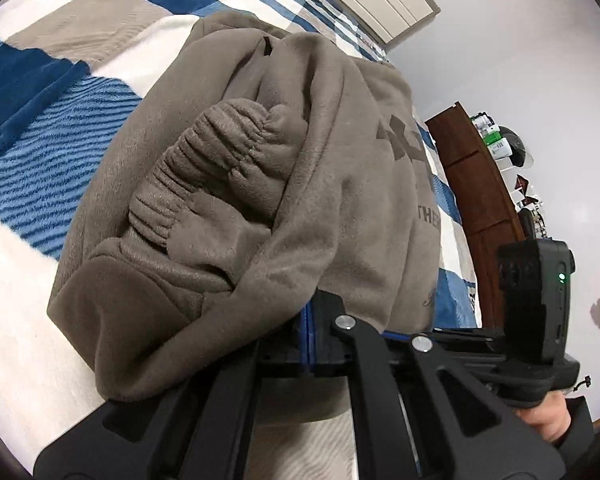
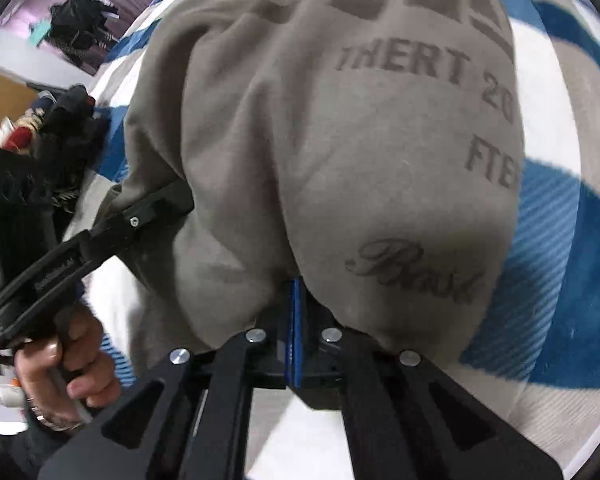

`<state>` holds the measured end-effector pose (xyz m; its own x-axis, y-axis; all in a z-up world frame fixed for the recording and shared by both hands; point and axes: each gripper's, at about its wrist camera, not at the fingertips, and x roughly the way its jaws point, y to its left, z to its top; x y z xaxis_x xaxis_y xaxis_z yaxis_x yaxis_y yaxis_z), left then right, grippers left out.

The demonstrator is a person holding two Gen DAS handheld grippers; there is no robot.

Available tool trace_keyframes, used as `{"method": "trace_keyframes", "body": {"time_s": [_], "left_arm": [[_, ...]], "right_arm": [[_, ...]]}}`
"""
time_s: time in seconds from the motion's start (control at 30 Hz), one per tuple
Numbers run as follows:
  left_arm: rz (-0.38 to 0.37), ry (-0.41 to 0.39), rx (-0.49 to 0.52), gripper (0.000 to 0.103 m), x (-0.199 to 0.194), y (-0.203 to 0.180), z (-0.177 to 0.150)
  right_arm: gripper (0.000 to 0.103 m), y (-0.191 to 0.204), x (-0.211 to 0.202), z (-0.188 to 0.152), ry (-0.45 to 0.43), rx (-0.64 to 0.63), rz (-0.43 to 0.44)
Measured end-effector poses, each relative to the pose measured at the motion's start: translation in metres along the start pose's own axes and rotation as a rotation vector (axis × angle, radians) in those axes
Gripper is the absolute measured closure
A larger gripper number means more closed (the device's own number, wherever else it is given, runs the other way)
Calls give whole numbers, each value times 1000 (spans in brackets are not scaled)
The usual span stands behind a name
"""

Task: Fold large clothes

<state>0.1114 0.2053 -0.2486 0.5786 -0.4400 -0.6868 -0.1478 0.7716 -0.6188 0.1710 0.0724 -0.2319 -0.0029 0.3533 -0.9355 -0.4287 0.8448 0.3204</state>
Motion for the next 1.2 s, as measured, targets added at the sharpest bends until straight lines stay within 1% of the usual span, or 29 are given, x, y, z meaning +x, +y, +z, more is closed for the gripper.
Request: {"method": "trace_keyframes", "body": {"time_s": [0.07,0.13,0.17,0.2,0.27,0.3,0.33,0.37,0.4,0.43,0.47,0.53,0.57,0.6,0.63,0.67,0.7,0.73,0.8,0.83,0.87,0.93,1.0,1.03,1.07,1.13,1.2], "left_arm": [[0,-8,7,99,-1,-1,2],[-1,-22,30,99,-5,-7,3],[-4,-27,41,100,-8,-9,4],[-16,-36,56,100,-14,-13,3],[-49,-33,97,98,-25,-22,3],[-59,-31,114,93,-30,-26,3],[-68,-34,127,73,-35,-30,3],[-78,-38,138,53,-41,-36,4],[-80,-36,148,45,-45,-40,6],[-65,-35,172,36,-49,-46,9],[-32,-36,219,31,-53,-56,11],[15,-41,314,30,-59,-69,17],[44,-50,357,30,-61,-73,22],[98,-75,394,29,-63,-76,29],[146,-114,413,28,-67,-75,37],[166,-147,423,28,-69,-73,43],[171,-173,440,28,-70,-68,52],[192,-169,446,28,-65,-62,62],[192,-127,446,28,-50,-46,80],[181,-99,436,28,-41,-38,88],[179,-60,424,28,-29,-30,96],[179,-8,416,28,-11,-17,104],[196,21,407,20,2,-5,109],[209,32,404,17,8,1,113],[219,34,408,15,11,3,113],[251,37,426,10,18,9,114],[253,59,417,6,28,16,113]], "right_arm": [[103,6,-2,1,-17,-20,-27],[103,-1,-16,-3,-61,6,38],[100,-8,-31,-8,-109,26,105],[97,-12,-42,-14,-146,36,148],[83,-25,-65,-27,-226,67,228],[59,-35,-78,-37,-277,99,268],[44,-45,-88,-46,-329,130,298],[44,-55,-95,-52,-372,151,319],[44,-60,-99,-57,-395,154,334],[43,-69,-104,-61,-425,156,339],[42,-75,-108,-64,-453,160,333],[29,-93,-109,-66,-505,188,316],[27,-100,-108,-65,-543,199,293],[22,-108,-109,-64,-584,203,260],[15,-111,-105,-64,-610,194,243],[14,-114,-100,-59,-620,184,245],[14,-118,-91,-54,-606,182,272],[14,-122,-82,-50,-587,199,293],[14,-124,-62,-43,-561,230,342],[14,-124,-58,-47,-558,229,350],[14,-123,-53,-44,-553,221,358],[14,-121,-43,-38,-537,199,383],[13,-118,-30,-31,-493,177,413],[9,-118,-25,-29,-484,167,414],[9,-117,-23,-27,-482,162,415],[5,-119,-17,-22,-469,172,448],[5,-122,-11,-14,-450,194,492]]}}
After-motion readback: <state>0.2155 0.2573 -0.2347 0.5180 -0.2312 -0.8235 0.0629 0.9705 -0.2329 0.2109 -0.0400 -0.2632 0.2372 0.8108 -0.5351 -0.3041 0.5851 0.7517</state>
